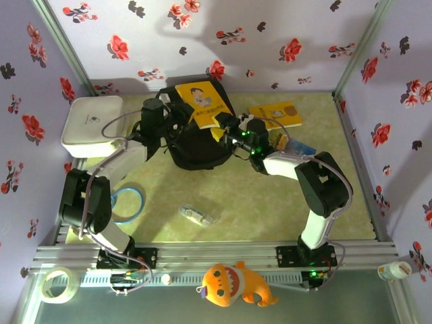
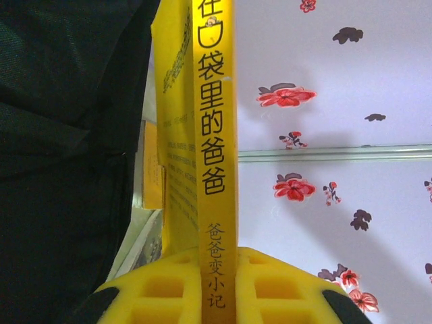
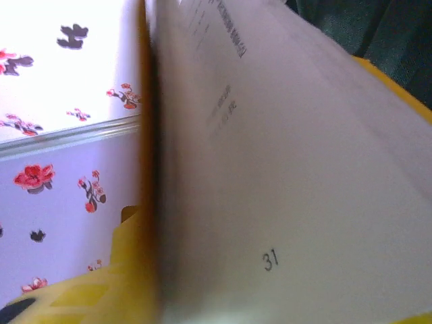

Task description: Pack the student bag

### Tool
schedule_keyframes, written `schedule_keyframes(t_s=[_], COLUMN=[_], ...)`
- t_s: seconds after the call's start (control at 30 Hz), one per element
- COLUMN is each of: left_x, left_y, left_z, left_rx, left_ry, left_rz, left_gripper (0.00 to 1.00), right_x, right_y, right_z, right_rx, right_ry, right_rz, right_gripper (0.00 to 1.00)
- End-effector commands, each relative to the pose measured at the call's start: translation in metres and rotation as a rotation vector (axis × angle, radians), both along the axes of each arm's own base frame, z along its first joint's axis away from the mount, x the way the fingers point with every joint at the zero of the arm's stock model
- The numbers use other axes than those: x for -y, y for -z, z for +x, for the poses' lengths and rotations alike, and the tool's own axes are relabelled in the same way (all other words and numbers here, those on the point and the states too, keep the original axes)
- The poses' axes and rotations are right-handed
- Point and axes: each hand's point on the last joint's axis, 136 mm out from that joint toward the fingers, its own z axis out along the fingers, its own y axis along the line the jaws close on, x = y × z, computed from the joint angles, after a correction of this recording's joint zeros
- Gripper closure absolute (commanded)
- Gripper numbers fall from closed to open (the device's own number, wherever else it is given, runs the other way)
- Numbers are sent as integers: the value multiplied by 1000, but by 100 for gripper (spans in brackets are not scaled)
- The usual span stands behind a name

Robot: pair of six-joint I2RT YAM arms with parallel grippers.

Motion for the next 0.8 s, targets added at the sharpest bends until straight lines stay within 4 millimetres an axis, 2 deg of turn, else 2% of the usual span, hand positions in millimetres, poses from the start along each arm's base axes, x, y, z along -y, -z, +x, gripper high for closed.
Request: schedule_keyframes(t_s=[0.0,0.13,0.23,0.37,0.53,0.63,0.77], left_x=[4,7,7,3,-4,-1,0], left_y=[-26,-22,-13,4,24,27,33], left_z=[-2,-8,-14,-26,-46,-64,-78], left_rx=[97,100,88,70,103,159,198], left_ry=[22,61,93,135,261,402,517], left_rz=[-36,1,54,180,429,594,733], left_gripper=[100,97,88,62,28,17,11], right_x=[2,10,22,46,79,102,128], right_y=[-15,-11,-9,-10,-11,-9,-6], right_z=[10,7,4,-1,-10,-15,-20], right_rx=[51,56,74,105,138,138,117], right_ry=[44,50,68,106,155,188,220], right_rz=[10,-73,-149,-270,-429,-526,-620], right_gripper=[54,78,88,93,93,93,94])
